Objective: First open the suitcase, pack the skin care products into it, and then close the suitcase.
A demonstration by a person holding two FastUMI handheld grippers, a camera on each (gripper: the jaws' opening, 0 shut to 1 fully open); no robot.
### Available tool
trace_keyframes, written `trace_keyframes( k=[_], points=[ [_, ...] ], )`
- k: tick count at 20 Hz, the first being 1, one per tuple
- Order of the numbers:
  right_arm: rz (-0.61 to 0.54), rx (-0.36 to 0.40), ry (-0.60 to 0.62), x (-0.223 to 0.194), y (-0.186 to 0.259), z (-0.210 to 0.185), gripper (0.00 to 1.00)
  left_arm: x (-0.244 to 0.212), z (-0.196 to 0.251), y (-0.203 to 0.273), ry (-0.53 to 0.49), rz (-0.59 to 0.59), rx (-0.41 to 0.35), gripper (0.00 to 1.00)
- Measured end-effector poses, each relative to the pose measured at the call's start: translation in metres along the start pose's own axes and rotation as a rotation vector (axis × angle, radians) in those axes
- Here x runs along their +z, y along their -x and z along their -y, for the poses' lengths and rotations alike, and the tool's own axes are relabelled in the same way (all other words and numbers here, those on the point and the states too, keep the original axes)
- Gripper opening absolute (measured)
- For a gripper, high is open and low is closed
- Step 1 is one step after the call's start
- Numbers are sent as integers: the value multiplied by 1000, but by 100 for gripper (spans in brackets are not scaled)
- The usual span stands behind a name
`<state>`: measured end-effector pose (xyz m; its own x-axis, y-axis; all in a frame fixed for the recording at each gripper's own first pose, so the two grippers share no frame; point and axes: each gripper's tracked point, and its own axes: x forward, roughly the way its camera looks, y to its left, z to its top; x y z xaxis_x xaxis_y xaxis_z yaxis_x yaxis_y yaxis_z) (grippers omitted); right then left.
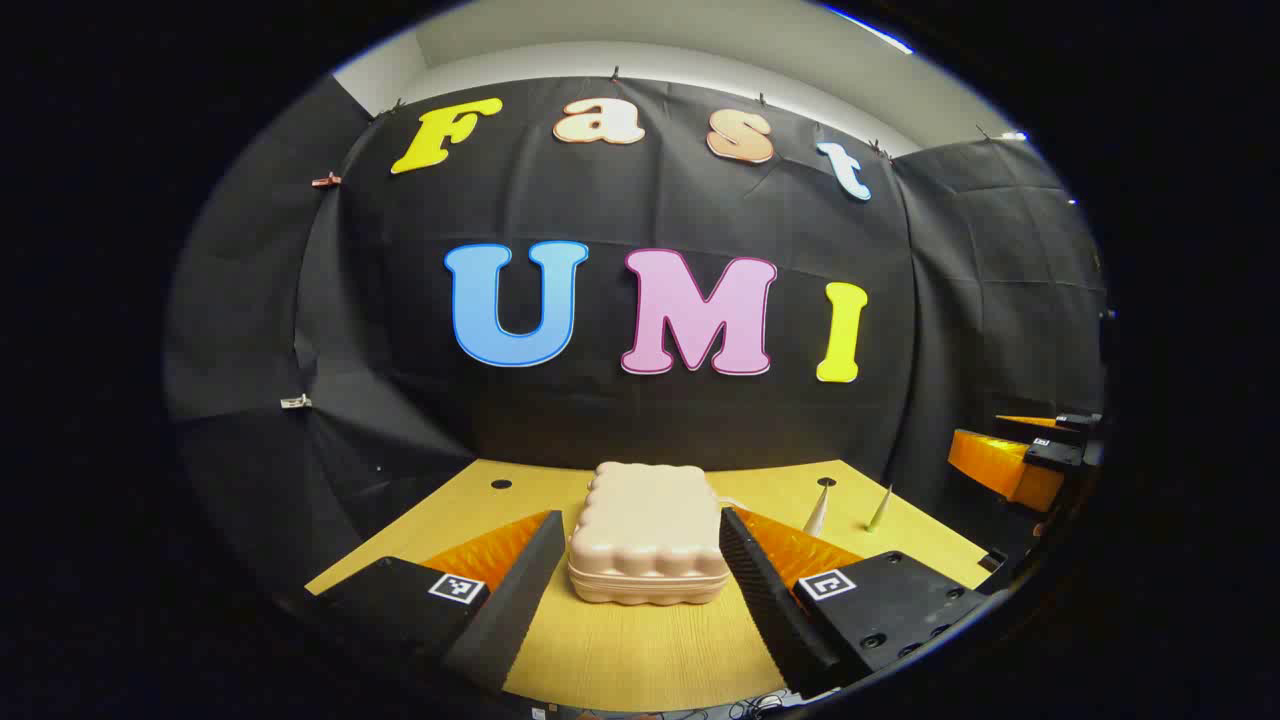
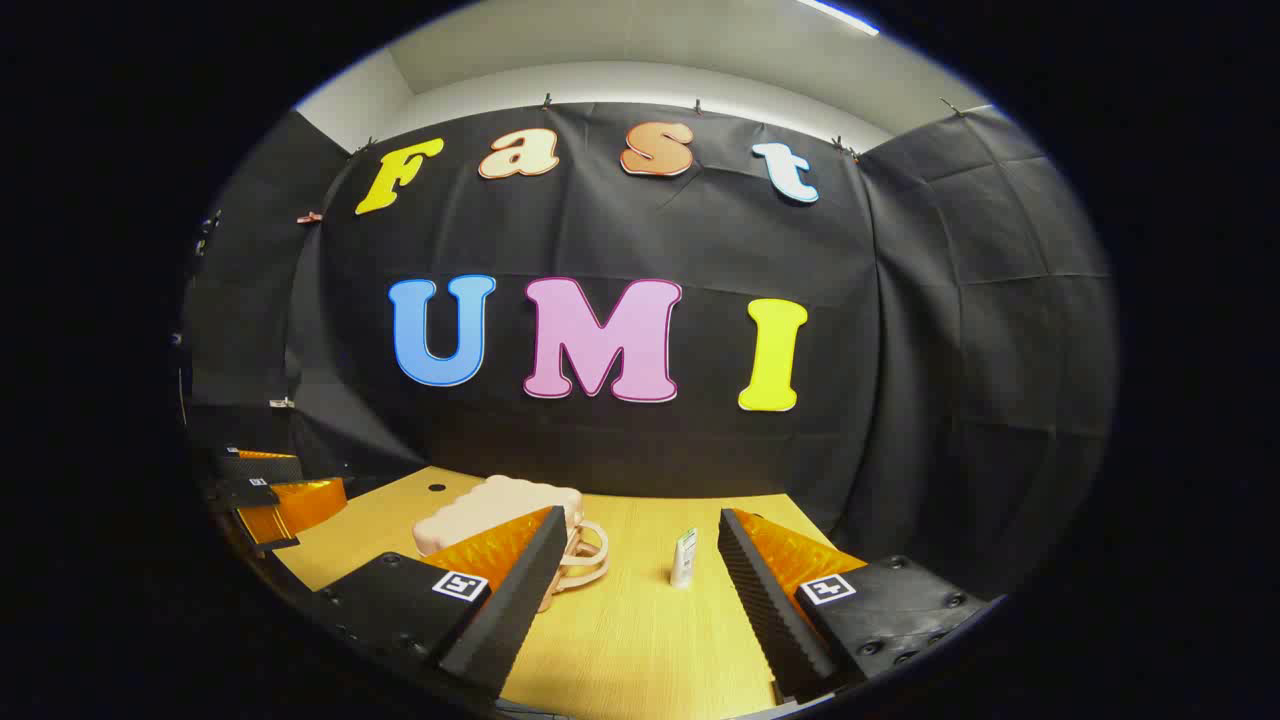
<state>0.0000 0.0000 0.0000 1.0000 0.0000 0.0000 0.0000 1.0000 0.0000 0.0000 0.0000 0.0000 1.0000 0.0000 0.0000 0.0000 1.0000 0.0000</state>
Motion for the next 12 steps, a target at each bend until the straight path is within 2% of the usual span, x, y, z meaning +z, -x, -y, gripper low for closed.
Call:
trace_keyframes(
  k=[8, 12],
  points=[
    [-20, -32, -2, -8, 6, 7, 96, -9, 5, 4, -64, -16, -31, 98],
    [-43, -36, -4, -17, 11, 11, 96, -19, 7, 3, -47, -43, -34, 98]
  ],
)
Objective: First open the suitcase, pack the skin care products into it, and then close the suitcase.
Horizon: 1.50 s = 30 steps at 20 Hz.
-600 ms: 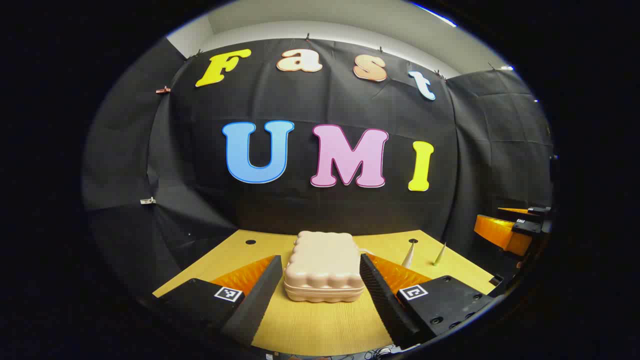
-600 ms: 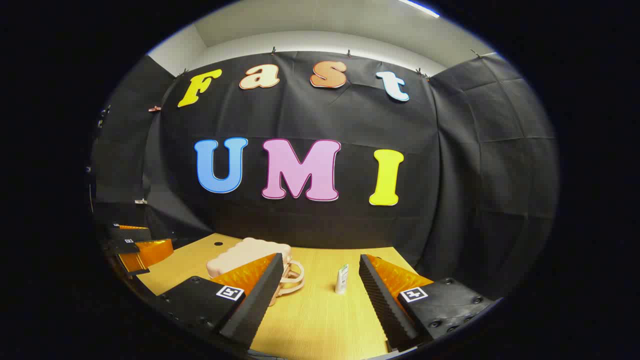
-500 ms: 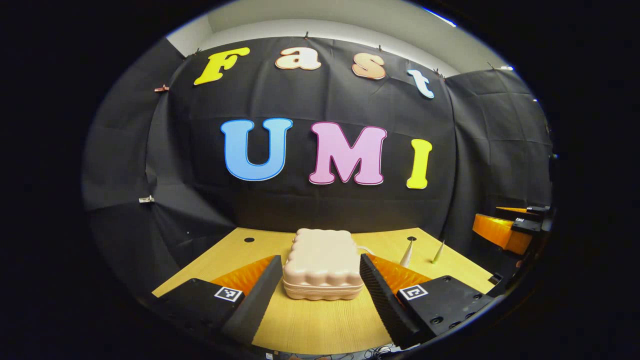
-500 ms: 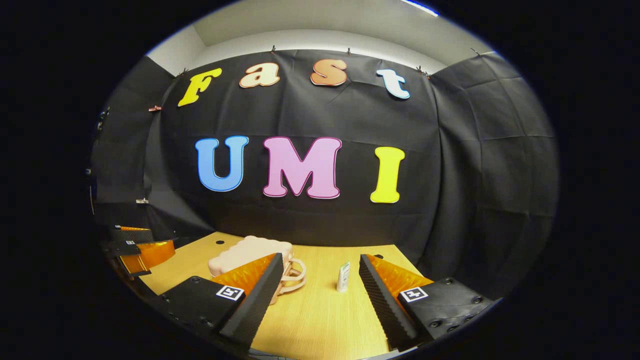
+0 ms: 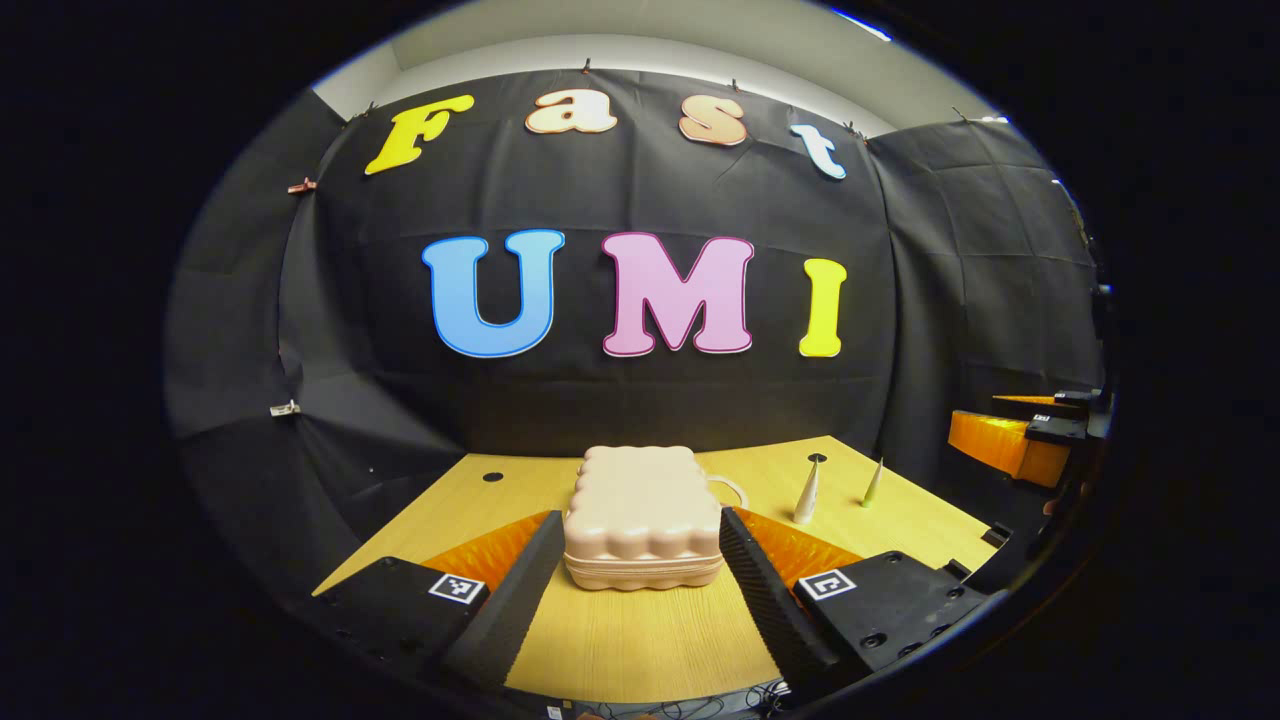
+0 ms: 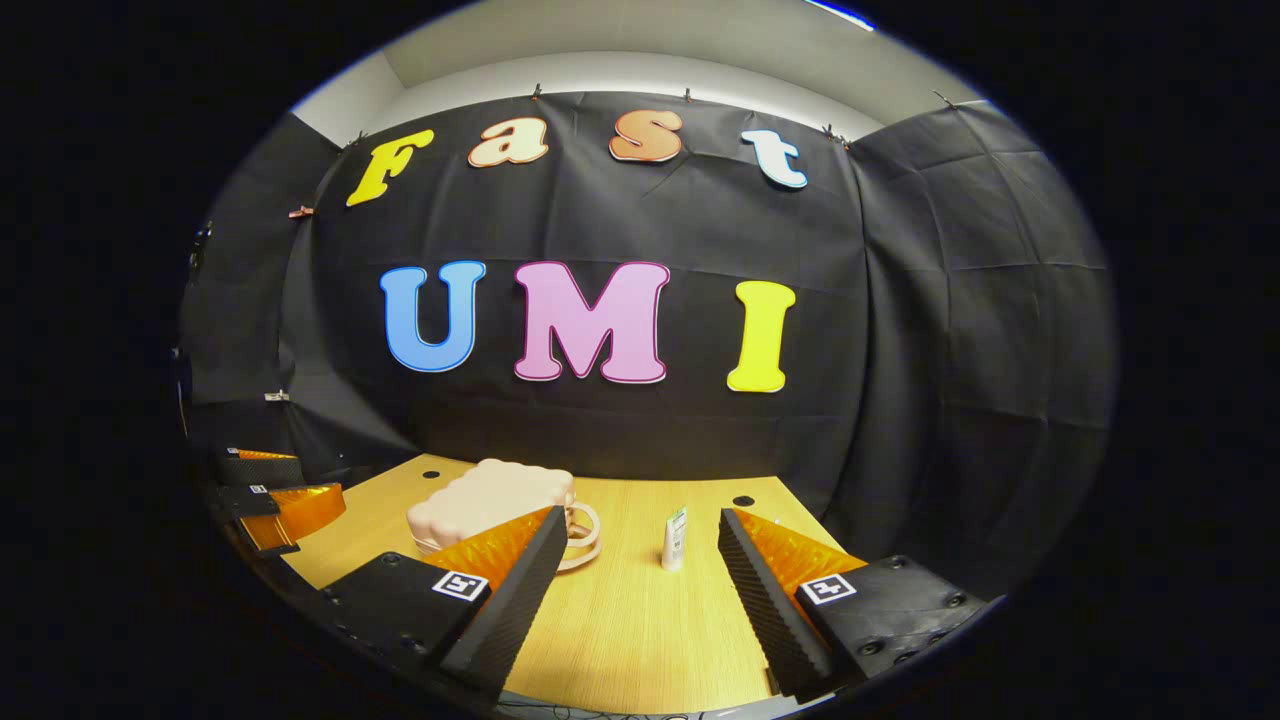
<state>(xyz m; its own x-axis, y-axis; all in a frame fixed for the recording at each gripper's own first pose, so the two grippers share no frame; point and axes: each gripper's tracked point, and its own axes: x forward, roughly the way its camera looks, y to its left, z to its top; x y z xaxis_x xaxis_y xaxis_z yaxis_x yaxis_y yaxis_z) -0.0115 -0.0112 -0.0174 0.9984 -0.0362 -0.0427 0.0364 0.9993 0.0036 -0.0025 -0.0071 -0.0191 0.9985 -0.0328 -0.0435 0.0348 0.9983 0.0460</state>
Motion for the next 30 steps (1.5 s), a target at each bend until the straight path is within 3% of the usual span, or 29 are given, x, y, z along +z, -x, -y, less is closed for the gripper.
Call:
trace_keyframes(
  k=[6, 12, 17, 23, 30],
  points=[
    [-29, 19, -1, -10, -4, -2, 96, -4, 6, -6, 17, -24, -18, 98],
    [-26, -14, -6, -5, -22, 26, 97, 11, 45, -55, 38, -38, -86, 98],
    [-26, -40, -2, -2, -57, 64, 97, 12, 97, -124, 12, -81, -140, 98],
    [-35, -65, -16, -8, -116, 118, 96, -18, 148, -234, 0, -205, -154, 98],
    [-117, -23, -52, -50, -166, 142, 97, -93, 189, -332, -24, -425, -182, 98]
  ],
)
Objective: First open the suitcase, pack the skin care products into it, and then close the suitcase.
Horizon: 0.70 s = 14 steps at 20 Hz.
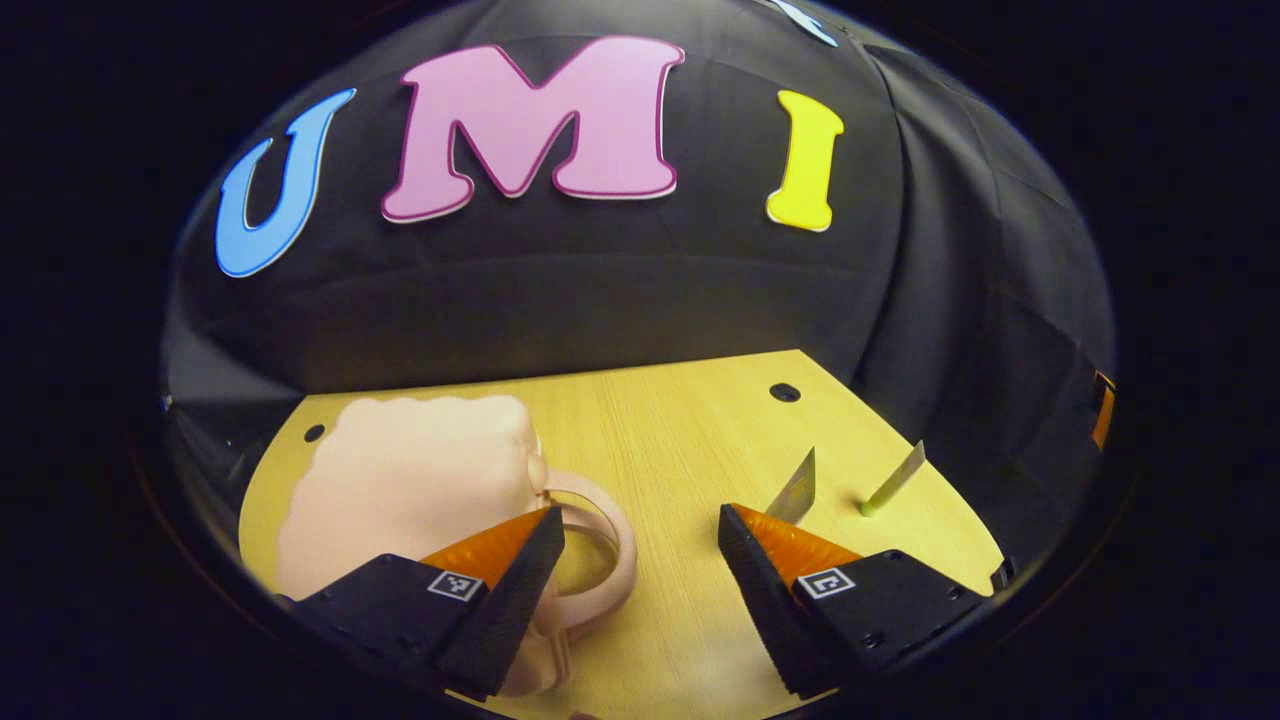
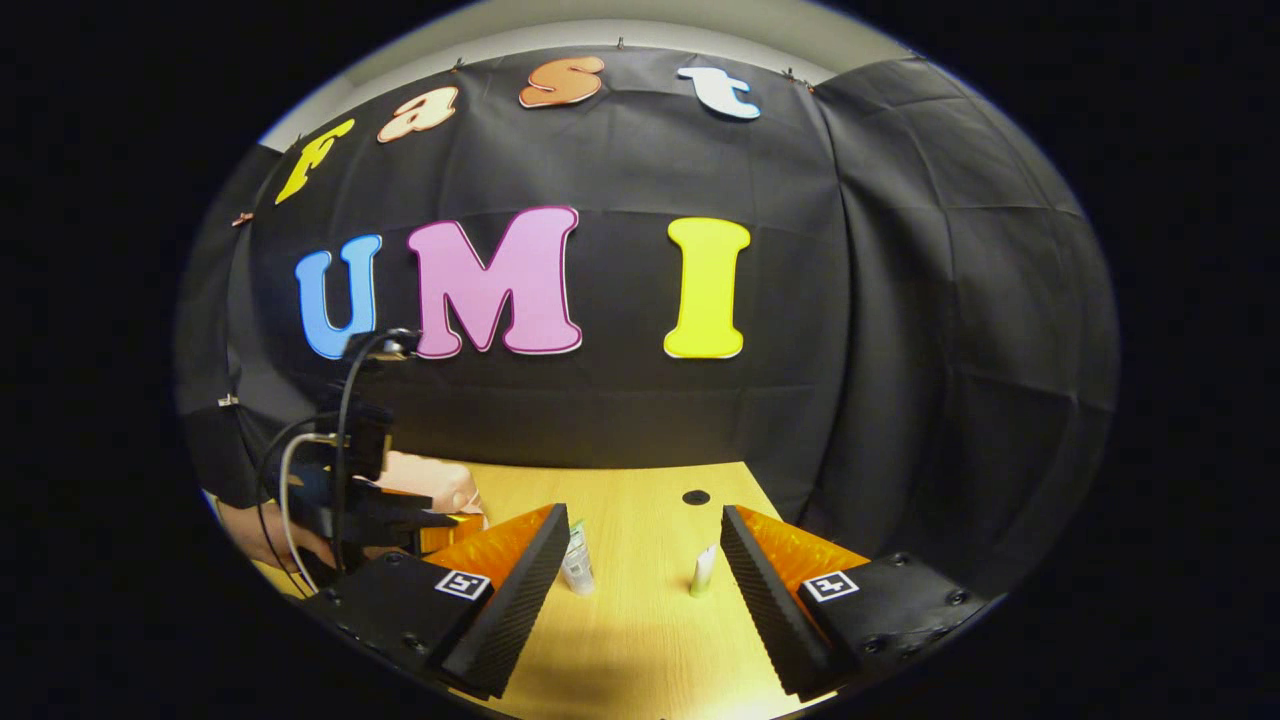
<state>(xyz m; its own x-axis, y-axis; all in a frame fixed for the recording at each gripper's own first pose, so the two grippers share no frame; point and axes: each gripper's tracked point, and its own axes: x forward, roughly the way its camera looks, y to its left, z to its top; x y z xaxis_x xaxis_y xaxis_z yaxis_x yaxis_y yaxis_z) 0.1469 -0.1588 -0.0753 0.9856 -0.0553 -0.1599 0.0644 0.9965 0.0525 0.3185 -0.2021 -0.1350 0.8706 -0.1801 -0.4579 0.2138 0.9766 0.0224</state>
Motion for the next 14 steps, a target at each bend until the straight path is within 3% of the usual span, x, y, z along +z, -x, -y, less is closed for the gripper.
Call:
trace_keyframes(
  k=[5, 7, 9, 11, 12, 14],
  points=[
    [-64, 47, -55, -20, -24, -5, 97, -28, -4, -46, 14, -123, 57, 93],
    [-67, 61, -59, -21, -33, -7, 97, -41, -4, -62, 24, -165, 69, 79],
    [-71, 75, -60, -22, -38, -8, 99, -52, -14, -73, 23, -205, 128, 75],
    [-78, 88, -57, -25, -39, -9, 98, -57, -22, -81, 30, -230, 161, 57],
    [-79, 90, -52, -26, -39, -7, 98, -60, -28, -81, 50, -240, 181, 40],
    [-81, 96, -47, -27, -39, -6, 98, -51, -22, -77, 112, -218, 151, 20]
  ],
)
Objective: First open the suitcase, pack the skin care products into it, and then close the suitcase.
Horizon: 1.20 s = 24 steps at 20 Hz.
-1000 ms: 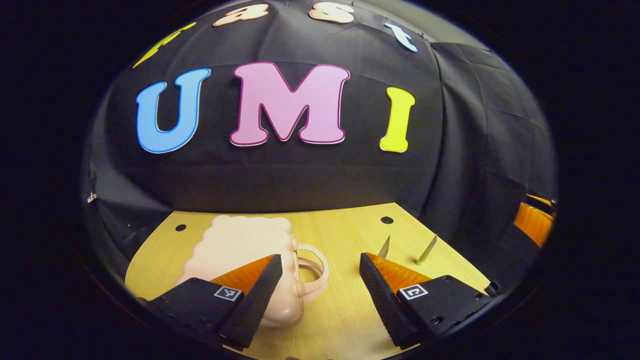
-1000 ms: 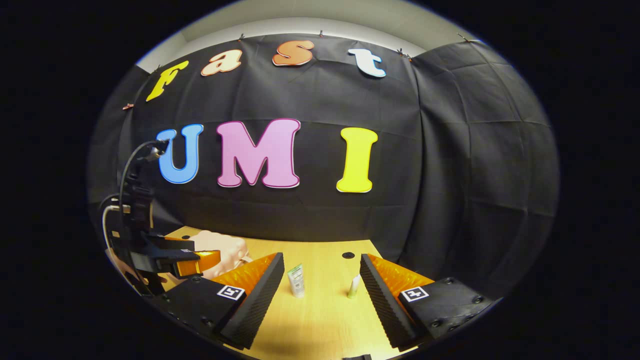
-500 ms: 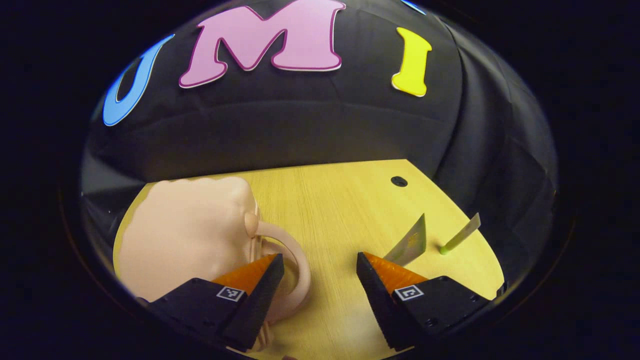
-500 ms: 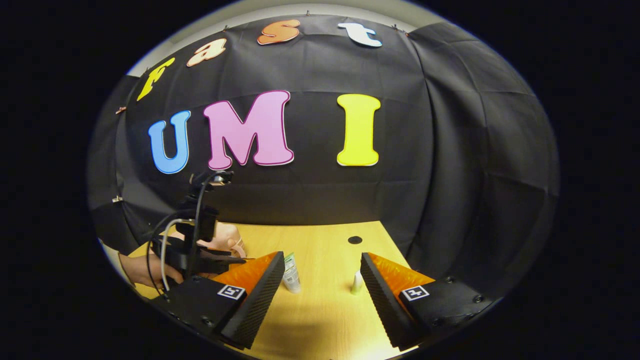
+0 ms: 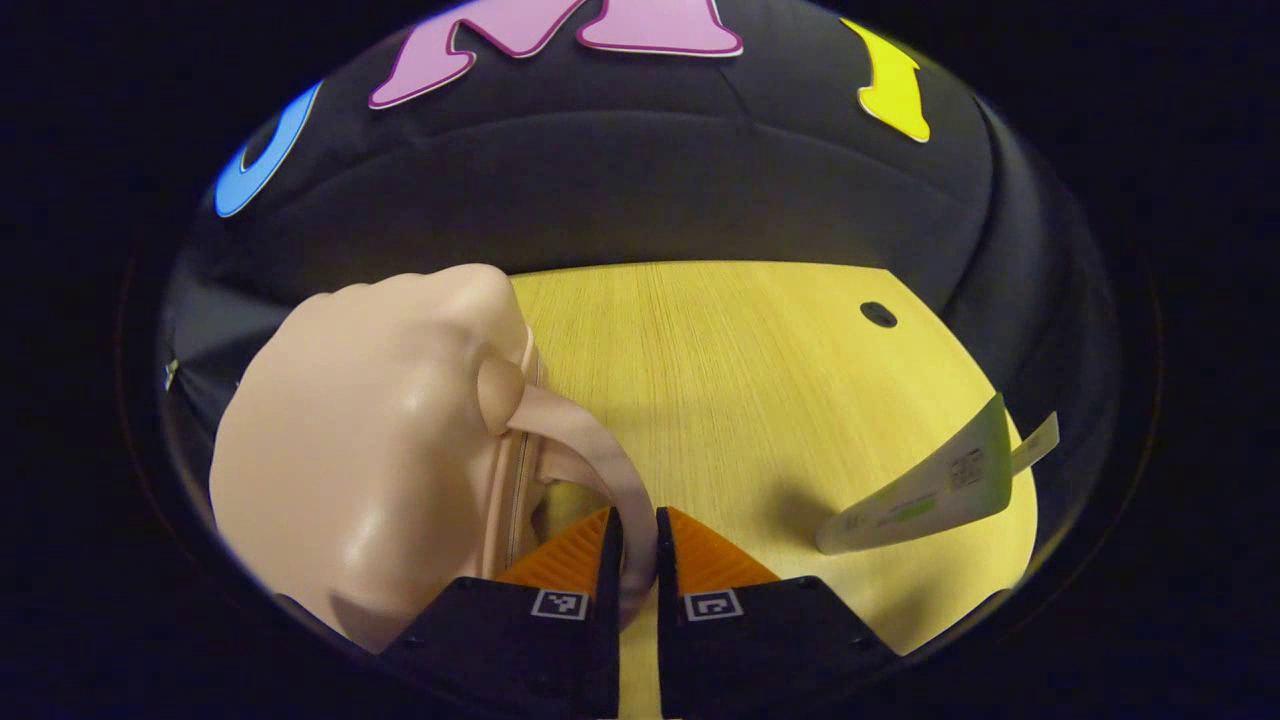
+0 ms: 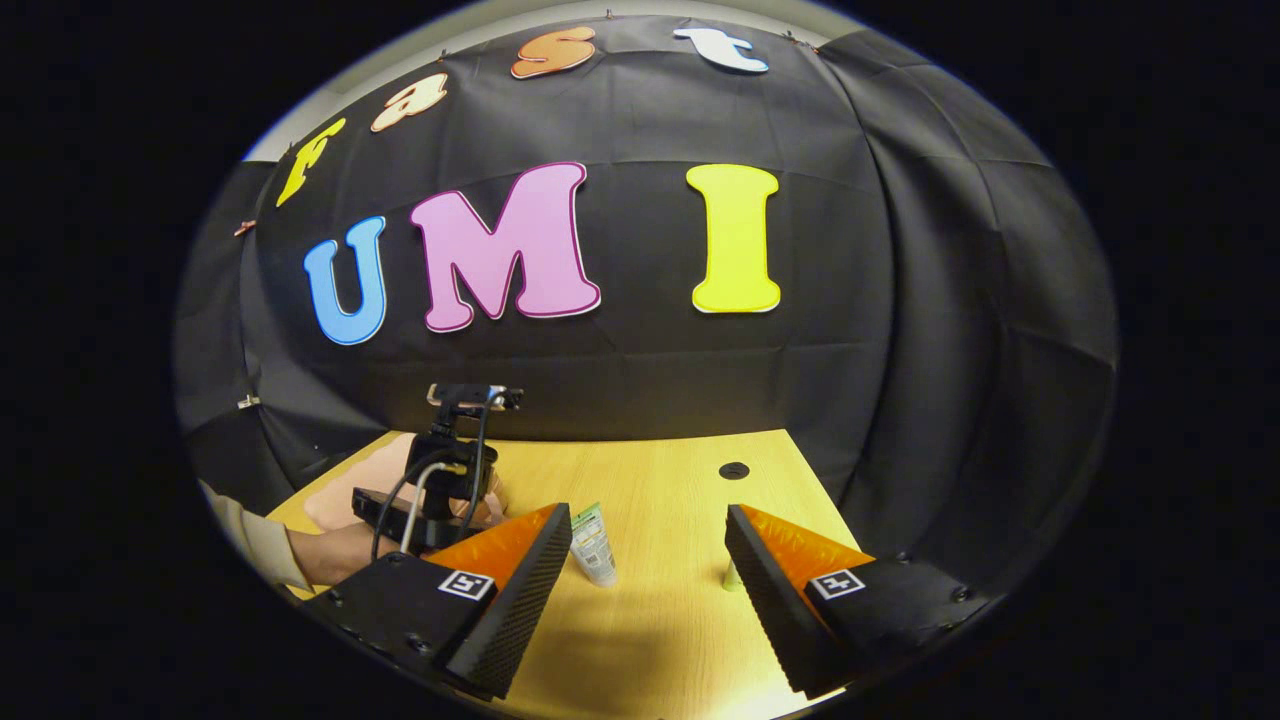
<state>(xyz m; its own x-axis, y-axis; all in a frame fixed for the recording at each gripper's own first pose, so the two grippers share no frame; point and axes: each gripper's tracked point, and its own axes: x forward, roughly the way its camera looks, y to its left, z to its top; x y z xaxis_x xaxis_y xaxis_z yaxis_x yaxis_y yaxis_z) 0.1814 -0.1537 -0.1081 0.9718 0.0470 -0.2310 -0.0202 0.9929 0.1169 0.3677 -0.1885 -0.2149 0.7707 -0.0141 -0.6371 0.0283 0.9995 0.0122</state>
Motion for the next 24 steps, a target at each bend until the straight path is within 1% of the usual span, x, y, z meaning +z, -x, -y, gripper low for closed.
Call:
trace_keyframes(
  k=[2, 4, 5, 6, 8, 9, 11, 12, 15, 16, 17, 18, 20, 22, 24],
  points=[
    [5, 4, -4, 0, 0, 2, 98, 17, 3, 16, -8, 34, -16, 16],
    [8, 11, -6, -1, -1, 3, 98, 41, -4, 40, -25, 74, 4, 12],
    [8, 15, -5, -1, -2, 2, 98, 53, -6, 56, -13, 82, -7, 12],
    [10, 19, -3, -2, -1, 2, 98, 70, -13, 76, 5, 103, -15, 9],
    [12, 31, -7, -1, 0, 0, 97, 102, -35, 111, 11, 163, 2, 15],
    [13, 36, -7, -1, 0, -2, 97, 119, -52, 128, 4, 191, 20, 12],
    [9, 48, -1, -2, 1, -6, 97, 151, -103, 166, -3, 242, 66, 12],
    [6, 54, 1, -3, 0, -8, 97, 161, -129, 177, 3, 269, 86, 11],
    [-5, 57, 7, -5, 1, -15, 97, 192, -231, 213, 47, 378, 206, 12],
    [-13, 55, 7, -7, 0, -17, 97, 191, -267, 221, 37, 393, 256, 7],
    [-24, 55, 7, -10, -1, -22, 97, 191, -303, 225, 10, 410, 302, 11],
    [-34, 55, 10, -11, -2, -28, 97, 183, -331, 218, -10, 411, 335, 11],
    [-45, 48, 23, -14, -5, -39, 97, 173, -381, 206, -10, 397, 368, 11],
    [-53, 32, 39, -16, -8, -49, 97, 164, -428, 194, 27, 395, 381, 11],
    [-54, -3, 49, -18, -12, -54, 97, 150, -471, 173, 77, 386, 381, 11]
  ],
)
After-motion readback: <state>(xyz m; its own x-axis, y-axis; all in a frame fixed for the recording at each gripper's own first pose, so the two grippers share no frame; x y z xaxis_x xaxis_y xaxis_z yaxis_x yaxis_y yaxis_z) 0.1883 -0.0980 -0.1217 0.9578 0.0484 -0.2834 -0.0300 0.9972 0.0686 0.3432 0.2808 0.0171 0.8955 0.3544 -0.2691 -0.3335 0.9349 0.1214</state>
